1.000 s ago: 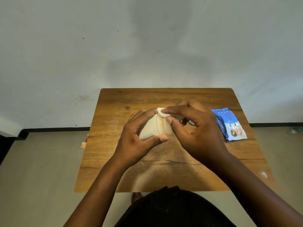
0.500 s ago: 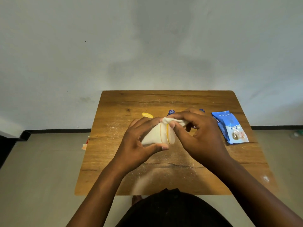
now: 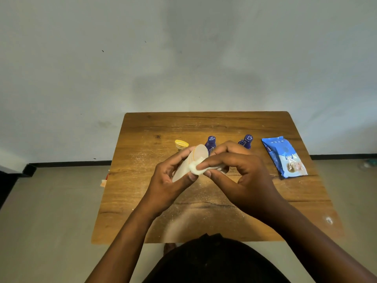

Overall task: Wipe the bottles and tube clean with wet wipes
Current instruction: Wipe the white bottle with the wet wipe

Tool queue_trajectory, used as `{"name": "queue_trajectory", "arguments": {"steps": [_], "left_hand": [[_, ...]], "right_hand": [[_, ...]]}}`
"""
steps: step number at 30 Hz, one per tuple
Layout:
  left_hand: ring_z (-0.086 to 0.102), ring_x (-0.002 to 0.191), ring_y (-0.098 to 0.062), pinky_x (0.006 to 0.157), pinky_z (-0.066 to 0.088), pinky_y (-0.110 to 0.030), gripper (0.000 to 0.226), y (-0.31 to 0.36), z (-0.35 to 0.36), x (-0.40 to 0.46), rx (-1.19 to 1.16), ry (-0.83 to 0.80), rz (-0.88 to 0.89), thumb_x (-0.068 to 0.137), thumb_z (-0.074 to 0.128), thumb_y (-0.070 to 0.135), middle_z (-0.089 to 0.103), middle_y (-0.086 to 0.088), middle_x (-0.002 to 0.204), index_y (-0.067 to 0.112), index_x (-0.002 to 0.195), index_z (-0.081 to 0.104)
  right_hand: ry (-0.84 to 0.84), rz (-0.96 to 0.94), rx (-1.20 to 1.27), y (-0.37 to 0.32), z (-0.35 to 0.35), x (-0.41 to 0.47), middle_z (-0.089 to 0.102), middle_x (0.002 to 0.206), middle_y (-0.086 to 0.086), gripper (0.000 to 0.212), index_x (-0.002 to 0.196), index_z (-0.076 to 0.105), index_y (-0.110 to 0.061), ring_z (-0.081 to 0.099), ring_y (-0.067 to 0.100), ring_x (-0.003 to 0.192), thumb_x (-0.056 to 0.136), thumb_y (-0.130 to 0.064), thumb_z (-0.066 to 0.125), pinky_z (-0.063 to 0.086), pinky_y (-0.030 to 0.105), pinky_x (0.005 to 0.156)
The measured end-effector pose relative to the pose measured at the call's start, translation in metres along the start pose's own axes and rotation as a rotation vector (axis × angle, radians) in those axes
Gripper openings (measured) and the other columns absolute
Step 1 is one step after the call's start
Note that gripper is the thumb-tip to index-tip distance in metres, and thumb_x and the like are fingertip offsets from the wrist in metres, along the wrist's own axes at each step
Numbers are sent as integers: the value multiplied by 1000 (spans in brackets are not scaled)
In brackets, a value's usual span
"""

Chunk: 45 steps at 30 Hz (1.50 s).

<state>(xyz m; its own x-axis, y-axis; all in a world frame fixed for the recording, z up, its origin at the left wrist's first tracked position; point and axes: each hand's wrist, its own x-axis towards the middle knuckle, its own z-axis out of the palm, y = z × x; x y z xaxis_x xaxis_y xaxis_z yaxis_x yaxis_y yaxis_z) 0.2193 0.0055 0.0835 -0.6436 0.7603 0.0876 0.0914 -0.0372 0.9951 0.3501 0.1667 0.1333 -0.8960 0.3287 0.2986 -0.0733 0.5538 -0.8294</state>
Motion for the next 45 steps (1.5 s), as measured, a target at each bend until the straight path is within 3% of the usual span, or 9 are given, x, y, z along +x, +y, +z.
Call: {"name": "queue_trajectory", "arguments": {"steps": [3,8,15,20,24,29,34,37,45], "left_hand": [[57,135,-14,105,49,-26,70,7,-4,1,-39,3,-7,82,75,58,64,9,143,25,140,57],[62,125,-21,96,53,-28,62,11,-6,1,-15,-37,-17,86,77,34,66,-2,137,15,142,59],[58,132,-28,101,55,-54,58,5,-4,-2,-20,-3,2,87,73,29,63,3,141,22,142,59],[59,130,-19,96,53,-26,60,7,-2,-9,-2,-47,-17,83,75,29,65,5,138,21,140,60],[61,127,-19,94,54,-29,64,6,0,-6,29,-52,-9,83,78,36,66,4,136,20,142,59],[66,122,-31,100,54,-59,68,18,2,-3,-513,136,-135,88,71,46,67,-13,123,12,143,47],[64,122,-33,96,56,-58,78,27,3,-4,-711,84,-268,80,83,43,65,-16,135,14,145,49],[62,129,-34,93,58,-48,71,33,12,-6,-669,-20,-284,90,68,38,61,-20,140,11,151,43],[54,135,-40,102,52,-58,49,29,-1,1,-949,38,-246,102,46,39,61,-15,131,16,146,43]], "right_hand": [[32,13,63,-5,6,3,69,98,-16,17,105,80,-33,65,17,94,91,-33,72,53,28,66],[123,197,209,-8,5,9,76,94,-10,16,103,79,-32,69,18,85,95,-19,76,59,48,70],[150,139,-84,-11,1,7,71,94,-13,15,105,79,-26,63,9,82,92,-18,79,50,19,60],[63,166,1,-16,-6,3,73,89,-12,14,97,81,-24,65,8,80,89,-13,80,48,17,60],[153,245,15,-15,-5,9,75,89,-12,11,98,81,-25,69,5,81,90,-18,79,52,17,62],[148,263,13,-15,0,3,76,88,-13,14,97,82,-24,70,7,79,89,-13,80,55,20,62],[232,148,-4,-24,6,9,76,99,-18,21,110,80,-25,68,1,96,93,-13,77,50,10,76],[272,66,-34,-29,15,17,76,106,-9,23,113,81,-20,67,3,98,93,-9,75,50,8,76],[159,-250,-268,-21,35,-8,72,108,6,23,103,81,-9,66,20,102,86,5,75,55,37,78]]}}
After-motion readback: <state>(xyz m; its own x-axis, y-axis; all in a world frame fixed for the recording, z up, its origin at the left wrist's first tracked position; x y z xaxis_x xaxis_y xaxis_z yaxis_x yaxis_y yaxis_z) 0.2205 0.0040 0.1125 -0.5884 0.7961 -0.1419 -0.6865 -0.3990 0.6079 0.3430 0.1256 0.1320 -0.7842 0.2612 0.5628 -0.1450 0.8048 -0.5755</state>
